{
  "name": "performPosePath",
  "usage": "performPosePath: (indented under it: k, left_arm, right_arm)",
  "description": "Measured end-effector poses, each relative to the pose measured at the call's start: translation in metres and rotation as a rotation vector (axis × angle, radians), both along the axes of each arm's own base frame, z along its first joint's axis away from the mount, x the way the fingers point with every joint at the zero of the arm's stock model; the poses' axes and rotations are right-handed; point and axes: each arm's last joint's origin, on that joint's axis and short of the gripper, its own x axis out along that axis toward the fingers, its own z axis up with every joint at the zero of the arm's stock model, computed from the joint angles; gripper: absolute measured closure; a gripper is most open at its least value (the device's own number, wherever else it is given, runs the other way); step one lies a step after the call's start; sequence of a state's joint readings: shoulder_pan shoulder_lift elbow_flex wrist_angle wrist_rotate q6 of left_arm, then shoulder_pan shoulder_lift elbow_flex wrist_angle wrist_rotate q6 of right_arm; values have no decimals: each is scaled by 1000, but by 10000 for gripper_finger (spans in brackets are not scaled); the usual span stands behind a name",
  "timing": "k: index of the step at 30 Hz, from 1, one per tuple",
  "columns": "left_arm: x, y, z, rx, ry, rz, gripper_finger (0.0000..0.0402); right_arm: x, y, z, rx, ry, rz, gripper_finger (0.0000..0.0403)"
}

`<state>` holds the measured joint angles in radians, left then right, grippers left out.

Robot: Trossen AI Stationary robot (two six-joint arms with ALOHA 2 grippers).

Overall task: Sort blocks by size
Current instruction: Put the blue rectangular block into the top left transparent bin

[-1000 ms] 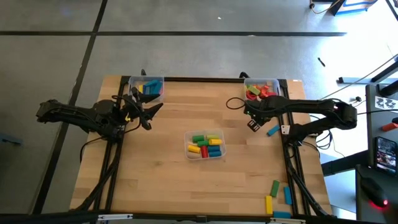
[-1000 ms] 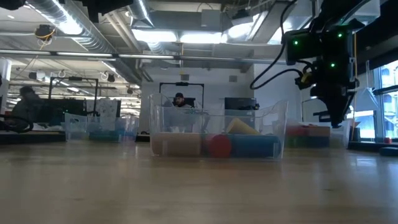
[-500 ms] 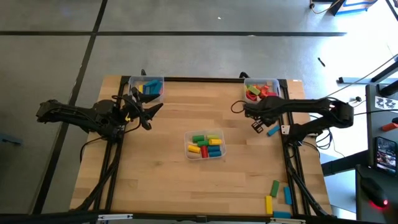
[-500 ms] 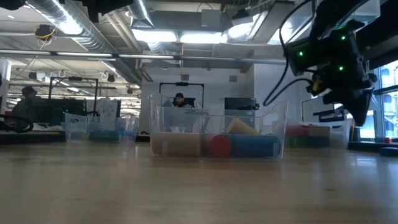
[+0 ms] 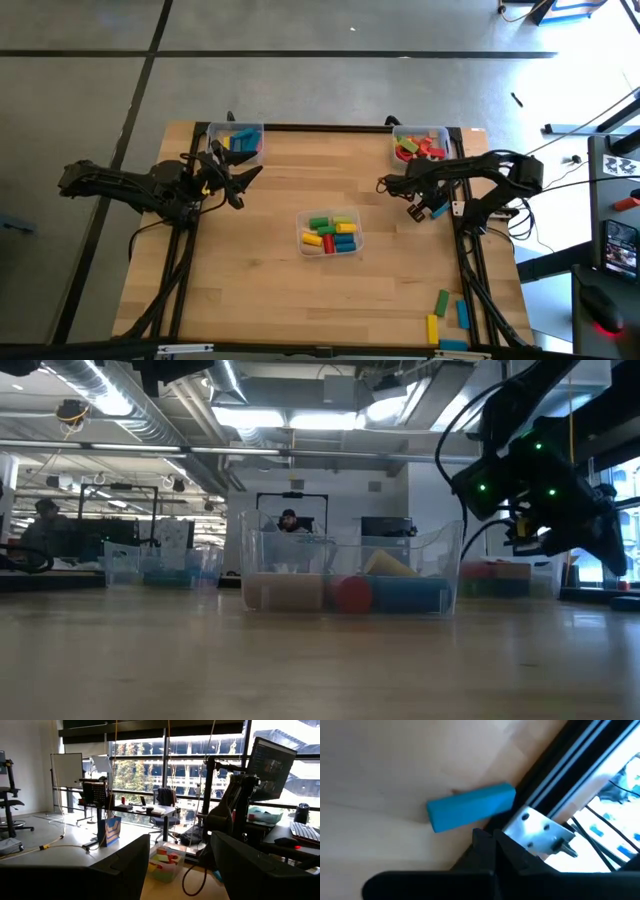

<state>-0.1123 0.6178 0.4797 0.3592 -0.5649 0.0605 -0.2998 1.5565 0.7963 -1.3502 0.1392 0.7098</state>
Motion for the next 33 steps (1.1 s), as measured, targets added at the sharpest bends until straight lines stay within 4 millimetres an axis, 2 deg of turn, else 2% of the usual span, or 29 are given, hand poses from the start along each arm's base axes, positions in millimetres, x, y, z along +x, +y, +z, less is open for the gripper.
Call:
performPosePath:
  k: [8,16,33]
  left_arm:
    - [0,0,0,-1,-3,0,192]
    - [0,0,0,0,-1,0,192]
    - [0,0,0,-1,-2,0,192]
  right_arm:
    - [3,12,-6,-10,51,27,400]
    - [-7,24,-23,9,74,21,400]
    - [-4,22,-26,-22,34,47,400]
